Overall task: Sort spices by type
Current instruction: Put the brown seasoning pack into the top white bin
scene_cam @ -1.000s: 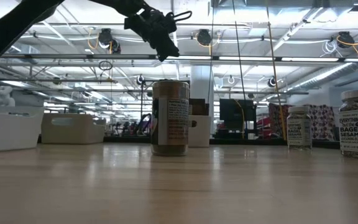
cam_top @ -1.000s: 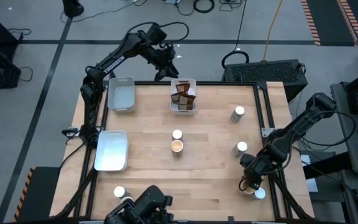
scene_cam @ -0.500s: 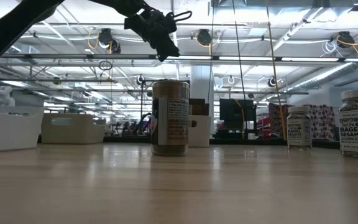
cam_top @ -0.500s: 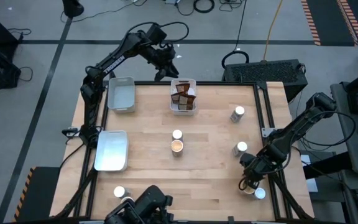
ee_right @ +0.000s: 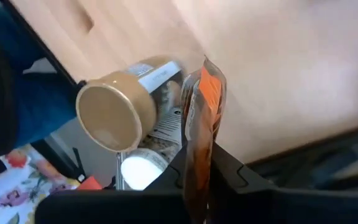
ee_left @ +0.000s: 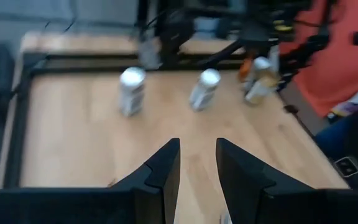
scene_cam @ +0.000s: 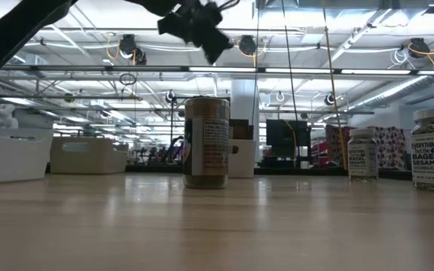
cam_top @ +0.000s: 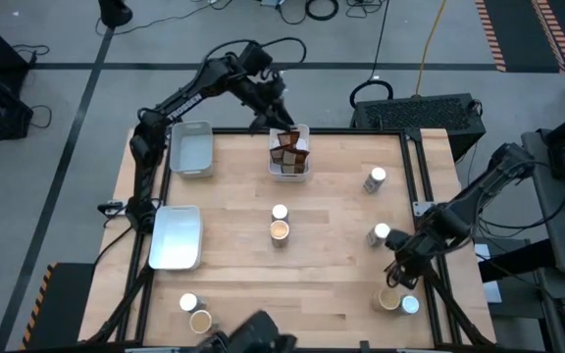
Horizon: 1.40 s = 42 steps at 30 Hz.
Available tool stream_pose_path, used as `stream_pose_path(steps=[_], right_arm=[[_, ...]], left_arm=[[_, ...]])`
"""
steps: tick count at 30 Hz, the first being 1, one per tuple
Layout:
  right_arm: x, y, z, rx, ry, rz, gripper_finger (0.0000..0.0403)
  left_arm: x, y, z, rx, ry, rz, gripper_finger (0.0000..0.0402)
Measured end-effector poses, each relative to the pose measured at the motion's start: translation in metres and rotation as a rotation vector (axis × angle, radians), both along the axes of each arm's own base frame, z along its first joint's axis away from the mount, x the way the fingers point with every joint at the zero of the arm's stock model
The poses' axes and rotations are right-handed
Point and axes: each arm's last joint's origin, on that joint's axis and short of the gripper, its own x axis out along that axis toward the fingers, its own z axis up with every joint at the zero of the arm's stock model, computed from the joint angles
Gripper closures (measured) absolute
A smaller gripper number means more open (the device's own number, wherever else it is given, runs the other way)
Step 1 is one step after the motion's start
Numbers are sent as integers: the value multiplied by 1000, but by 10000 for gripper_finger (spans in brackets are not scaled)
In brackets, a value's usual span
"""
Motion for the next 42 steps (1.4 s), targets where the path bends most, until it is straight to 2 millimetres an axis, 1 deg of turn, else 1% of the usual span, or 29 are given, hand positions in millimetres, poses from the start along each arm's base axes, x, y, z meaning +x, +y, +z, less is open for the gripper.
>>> stream_pose_path(steps=[4, 7, 13, 16, 17, 20, 23, 27, 29, 31, 35, 42], right_arm=[[-2, -16, 20, -63, -20, -43, 402], [0, -28, 32, -106, -53, -71, 402], [15, -47, 44, -171, -189, -82, 403], [24, -57, 48, -221, -277, -72, 403], [27, -61, 49, -233, -305, -70, 403], [35, -72, 51, -270, -365, -63, 403], [44, -82, 52, -303, -423, -51, 403], [57, -94, 54, -350, -501, -34, 403], [63, -100, 53, -361, -524, -18, 403], [68, -105, 52, -357, -542, -3, 403], [77, -116, 47, -357, -526, 13, 403], [99, -141, 42, -334, -608, -3, 403]], left_arm=[[21, -23, 4, 52, -62, -67, 293], [35, -39, 9, 91, -121, -115, 293], [60, -73, 15, 147, -237, -205, 293], [75, -82, 12, 100, -277, -243, 293], [79, -84, 11, 69, -282, -255, 293], [95, -86, -3, -32, -268, -285, 293], [110, -89, -23, -117, -206, -283, 293], [124, -93, -44, -170, -148, -285, 293], [129, -97, -51, -182, -132, -290, 293], [131, -101, -54, -191, -126, -305, 293], [133, -105, -55, -194, -131, -328, 293], [133, -104, -56, -148, -126, -281, 293]])
